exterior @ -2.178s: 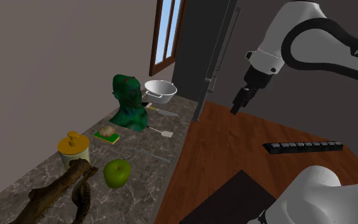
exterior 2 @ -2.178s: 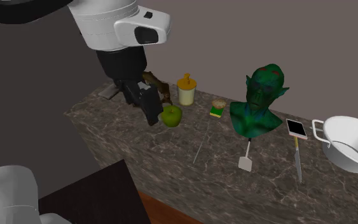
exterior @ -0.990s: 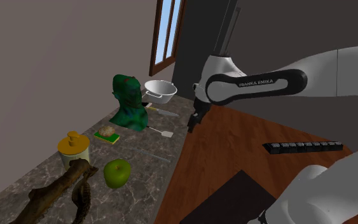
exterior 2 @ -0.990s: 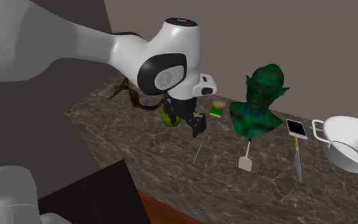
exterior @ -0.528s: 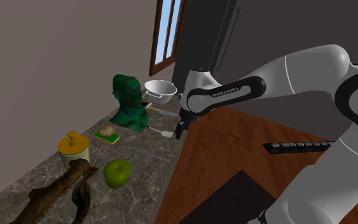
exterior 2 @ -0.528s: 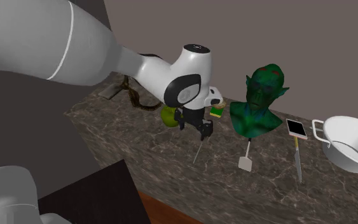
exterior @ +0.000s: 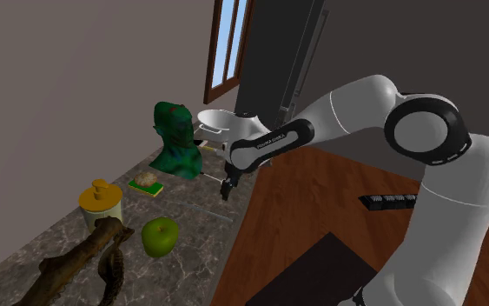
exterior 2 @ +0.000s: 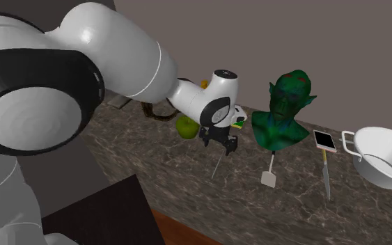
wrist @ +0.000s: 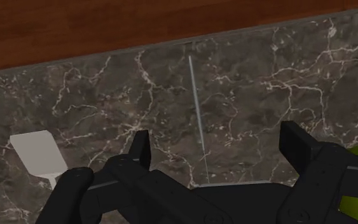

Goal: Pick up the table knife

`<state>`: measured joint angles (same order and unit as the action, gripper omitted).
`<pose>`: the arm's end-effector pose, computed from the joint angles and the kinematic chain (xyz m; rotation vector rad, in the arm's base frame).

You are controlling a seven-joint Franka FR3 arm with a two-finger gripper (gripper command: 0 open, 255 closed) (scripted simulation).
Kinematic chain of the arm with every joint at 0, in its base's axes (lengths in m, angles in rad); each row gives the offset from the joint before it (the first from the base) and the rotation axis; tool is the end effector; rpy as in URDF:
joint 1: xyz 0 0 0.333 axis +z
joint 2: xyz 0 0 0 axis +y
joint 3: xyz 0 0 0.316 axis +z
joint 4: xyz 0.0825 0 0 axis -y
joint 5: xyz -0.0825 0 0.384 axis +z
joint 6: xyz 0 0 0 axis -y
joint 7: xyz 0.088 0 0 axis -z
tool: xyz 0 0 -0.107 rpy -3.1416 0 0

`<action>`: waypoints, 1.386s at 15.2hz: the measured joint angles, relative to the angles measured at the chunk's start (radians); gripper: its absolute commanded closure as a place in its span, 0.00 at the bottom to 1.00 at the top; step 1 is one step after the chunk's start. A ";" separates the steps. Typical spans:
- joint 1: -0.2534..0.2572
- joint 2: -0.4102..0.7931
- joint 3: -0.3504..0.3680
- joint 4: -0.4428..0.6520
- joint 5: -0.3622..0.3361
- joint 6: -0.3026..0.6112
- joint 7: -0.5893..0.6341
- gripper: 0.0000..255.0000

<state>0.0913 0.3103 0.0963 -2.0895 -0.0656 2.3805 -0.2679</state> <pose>0.5714 0.1069 0.2735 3.0299 0.7722 -0.0279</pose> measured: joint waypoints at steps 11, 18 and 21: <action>0.042 0.374 -0.001 0.301 -0.051 0.037 -0.028 0.00; 0.046 0.447 -0.008 0.327 -0.059 0.084 -0.026 1.00; 0.046 0.451 -0.008 0.330 -0.059 0.085 -0.026 1.00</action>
<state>0.1374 0.7611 0.0879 -1.7600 -0.1244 2.4658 -0.2939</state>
